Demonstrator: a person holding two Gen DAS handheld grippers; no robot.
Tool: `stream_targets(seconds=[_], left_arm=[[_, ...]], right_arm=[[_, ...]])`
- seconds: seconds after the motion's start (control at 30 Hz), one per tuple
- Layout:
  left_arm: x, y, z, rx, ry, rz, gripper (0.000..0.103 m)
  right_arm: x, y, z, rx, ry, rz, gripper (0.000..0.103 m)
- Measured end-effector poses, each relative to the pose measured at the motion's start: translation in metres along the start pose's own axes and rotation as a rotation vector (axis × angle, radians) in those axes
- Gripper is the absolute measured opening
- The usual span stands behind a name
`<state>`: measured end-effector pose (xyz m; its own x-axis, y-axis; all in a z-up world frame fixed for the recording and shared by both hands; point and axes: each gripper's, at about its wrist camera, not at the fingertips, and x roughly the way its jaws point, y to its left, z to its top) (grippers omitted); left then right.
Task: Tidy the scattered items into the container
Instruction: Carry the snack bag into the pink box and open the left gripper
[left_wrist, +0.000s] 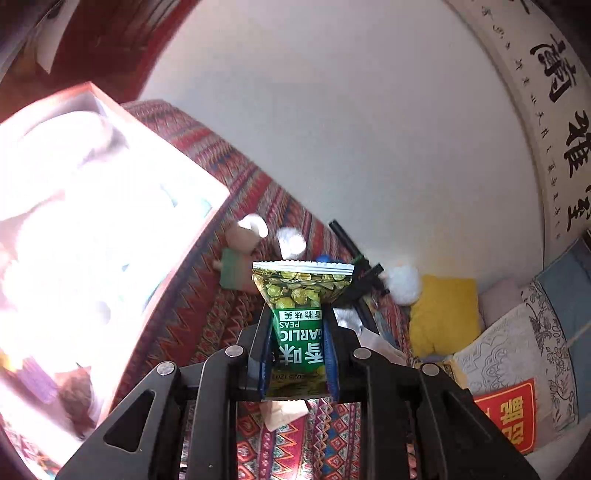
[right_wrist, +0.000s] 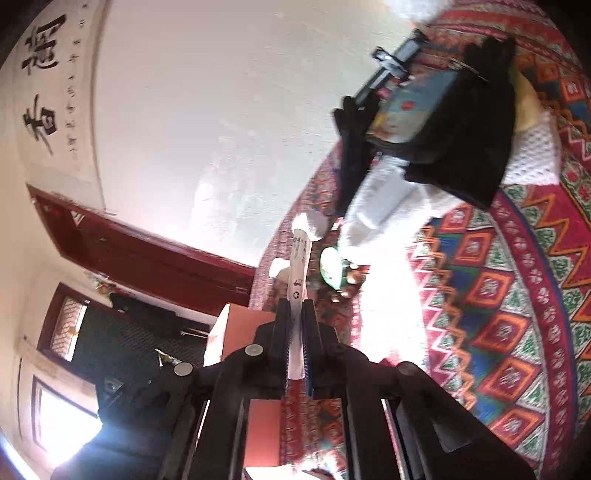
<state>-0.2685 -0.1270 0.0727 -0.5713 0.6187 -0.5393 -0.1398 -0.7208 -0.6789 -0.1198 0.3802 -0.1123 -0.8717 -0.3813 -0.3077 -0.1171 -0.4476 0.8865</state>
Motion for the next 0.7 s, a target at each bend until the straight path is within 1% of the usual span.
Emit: stream_targets(seconds=[0.07, 0.17, 0.23, 0.33, 0.37, 0.4, 0.43, 0.47, 0.5, 0.53, 0.57, 0.6, 0.63, 0.7], left_arm=[[-0.031, 0.014, 0.012, 0.007, -0.068, 0.032, 0.019], [-0.063, 0.041, 0.025, 0.002, -0.139, 0.099, 0.019], [-0.073, 0.057, 0.031, -0.001, -0.151, 0.127, 0.019], [-0.083, 0.081, 0.039, -0.043, -0.164, 0.133, 0.020], [-0.089, 0.088, 0.042, -0.050, -0.178, 0.157, 0.022], [-0.095, 0.094, 0.045, -0.062, -0.191, 0.186, 0.035], [-0.102, 0.100, 0.048, -0.081, -0.210, 0.208, 0.048], [-0.105, 0.103, 0.053, -0.103, -0.239, 0.224, 0.077], [-0.115, 0.106, 0.053, -0.119, -0.287, 0.235, 0.091], [-0.124, 0.108, 0.053, -0.126, -0.336, 0.256, 0.094], [-0.131, 0.109, 0.054, -0.121, -0.369, 0.293, 0.097], [-0.135, 0.108, 0.055, -0.106, -0.385, 0.327, 0.099], [-0.137, 0.107, 0.057, -0.086, -0.385, 0.342, 0.099], [-0.135, 0.104, 0.058, -0.061, -0.359, 0.333, 0.099]], right_arm=[[0.004, 0.037, -0.011, -0.068, 0.006, 0.051, 0.005], [0.042, 0.106, -0.036, -0.176, 0.050, 0.130, 0.005], [0.065, 0.146, -0.056, -0.242, 0.097, 0.174, 0.005], [0.102, 0.198, -0.101, -0.328, 0.189, 0.233, 0.005], [0.114, 0.210, -0.116, -0.355, 0.224, 0.253, 0.005], [0.127, 0.222, -0.132, -0.387, 0.266, 0.261, 0.007], [0.142, 0.233, -0.148, -0.431, 0.305, 0.237, 0.011], [0.153, 0.240, -0.162, -0.481, 0.323, 0.191, 0.017], [0.161, 0.244, -0.175, -0.528, 0.321, 0.137, 0.041], [0.163, 0.244, -0.183, -0.562, 0.304, 0.089, 0.081], [0.163, 0.242, -0.187, -0.580, 0.279, 0.068, 0.092], [0.162, 0.238, -0.188, -0.592, 0.264, 0.061, 0.094], [0.161, 0.232, -0.184, -0.591, 0.261, 0.049, 0.094], [0.154, 0.221, -0.170, -0.555, 0.232, 0.035, 0.094]])
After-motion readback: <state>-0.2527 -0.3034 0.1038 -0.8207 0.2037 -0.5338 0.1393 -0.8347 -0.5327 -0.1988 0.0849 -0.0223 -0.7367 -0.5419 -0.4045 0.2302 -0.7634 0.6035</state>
